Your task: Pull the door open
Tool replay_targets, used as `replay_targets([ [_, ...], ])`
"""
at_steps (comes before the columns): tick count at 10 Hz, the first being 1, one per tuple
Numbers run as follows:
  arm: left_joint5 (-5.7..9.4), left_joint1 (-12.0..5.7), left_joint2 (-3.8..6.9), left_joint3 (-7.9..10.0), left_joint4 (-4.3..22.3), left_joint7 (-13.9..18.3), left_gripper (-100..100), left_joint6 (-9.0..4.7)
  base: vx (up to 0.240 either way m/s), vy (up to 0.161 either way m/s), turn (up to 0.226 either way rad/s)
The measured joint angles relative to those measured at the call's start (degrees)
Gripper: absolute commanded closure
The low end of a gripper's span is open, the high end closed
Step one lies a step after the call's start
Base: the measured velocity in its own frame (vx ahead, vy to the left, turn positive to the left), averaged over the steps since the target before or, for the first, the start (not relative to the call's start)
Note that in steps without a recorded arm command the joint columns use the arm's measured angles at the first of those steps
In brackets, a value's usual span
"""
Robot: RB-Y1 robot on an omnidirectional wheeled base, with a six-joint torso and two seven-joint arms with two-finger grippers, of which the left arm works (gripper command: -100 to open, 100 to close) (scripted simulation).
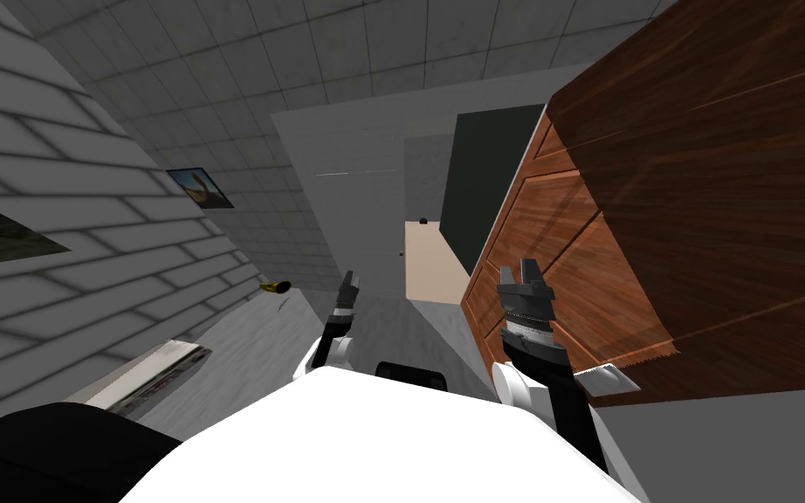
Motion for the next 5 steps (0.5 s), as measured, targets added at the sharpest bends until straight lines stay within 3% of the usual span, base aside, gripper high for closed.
replay_targets([
  [5,0.26,-1.12,0.43,0.33,5.33,1.16,-100,-0.60,0.104,-0.032,-0.037],
])
